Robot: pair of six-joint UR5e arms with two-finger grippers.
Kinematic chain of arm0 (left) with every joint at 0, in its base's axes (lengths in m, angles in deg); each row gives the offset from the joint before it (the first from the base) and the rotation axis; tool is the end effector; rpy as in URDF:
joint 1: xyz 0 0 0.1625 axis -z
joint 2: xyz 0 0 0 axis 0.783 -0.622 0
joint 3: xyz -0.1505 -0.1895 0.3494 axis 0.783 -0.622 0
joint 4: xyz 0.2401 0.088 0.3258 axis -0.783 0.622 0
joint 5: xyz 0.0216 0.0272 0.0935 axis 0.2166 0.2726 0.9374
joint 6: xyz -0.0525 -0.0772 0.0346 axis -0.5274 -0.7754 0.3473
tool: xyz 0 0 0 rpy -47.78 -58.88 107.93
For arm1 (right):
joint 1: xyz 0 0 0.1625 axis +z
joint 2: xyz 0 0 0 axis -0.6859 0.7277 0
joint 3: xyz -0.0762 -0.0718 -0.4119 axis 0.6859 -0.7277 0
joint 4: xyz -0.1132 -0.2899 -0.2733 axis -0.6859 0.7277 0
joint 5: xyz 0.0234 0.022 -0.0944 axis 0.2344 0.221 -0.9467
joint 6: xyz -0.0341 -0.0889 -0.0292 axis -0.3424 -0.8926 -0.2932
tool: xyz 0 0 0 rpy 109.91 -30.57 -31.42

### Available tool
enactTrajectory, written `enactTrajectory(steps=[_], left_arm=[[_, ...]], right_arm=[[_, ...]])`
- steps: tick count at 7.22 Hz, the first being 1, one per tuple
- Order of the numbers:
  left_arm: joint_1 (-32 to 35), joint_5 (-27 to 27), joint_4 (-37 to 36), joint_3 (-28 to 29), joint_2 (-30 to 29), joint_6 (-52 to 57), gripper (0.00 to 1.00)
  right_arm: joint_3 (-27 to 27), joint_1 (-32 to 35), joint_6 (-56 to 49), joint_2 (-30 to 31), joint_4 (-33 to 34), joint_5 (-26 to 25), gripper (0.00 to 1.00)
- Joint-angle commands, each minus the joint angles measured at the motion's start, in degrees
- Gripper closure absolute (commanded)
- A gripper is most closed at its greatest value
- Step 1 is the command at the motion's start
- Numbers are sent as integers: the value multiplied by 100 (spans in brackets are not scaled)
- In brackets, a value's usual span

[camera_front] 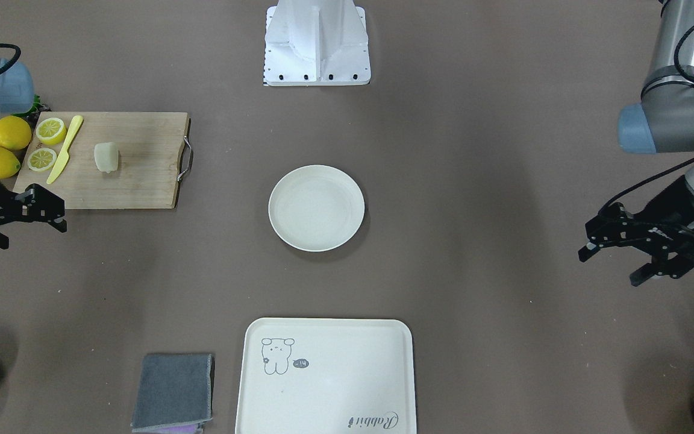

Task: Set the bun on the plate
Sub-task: 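Retract the left arm while moving the right gripper over the white bun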

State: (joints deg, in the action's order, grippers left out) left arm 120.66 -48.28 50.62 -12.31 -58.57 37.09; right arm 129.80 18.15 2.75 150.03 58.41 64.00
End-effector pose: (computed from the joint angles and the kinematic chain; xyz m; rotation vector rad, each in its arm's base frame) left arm 0.1788 -0.6477 0.4172 0.4886 1.0038 0.2487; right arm -0.2244 -0.5590 0.4288 0.1344 -0.8311 -0.2090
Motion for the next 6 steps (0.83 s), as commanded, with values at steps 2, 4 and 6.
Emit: enactTrajectory(steps=[2,4,6], left_arm=[[127,9,-26,155,-31,221,3],[154,97,-17,94,-58,221,3],[172,437,-61,164,-162,221,3]], right_arm=[[527,-344,592,427,5,31,0],[669,-826,803,778,-13,-169,0],[914,-1300,1179,973,-4,-510,0]])
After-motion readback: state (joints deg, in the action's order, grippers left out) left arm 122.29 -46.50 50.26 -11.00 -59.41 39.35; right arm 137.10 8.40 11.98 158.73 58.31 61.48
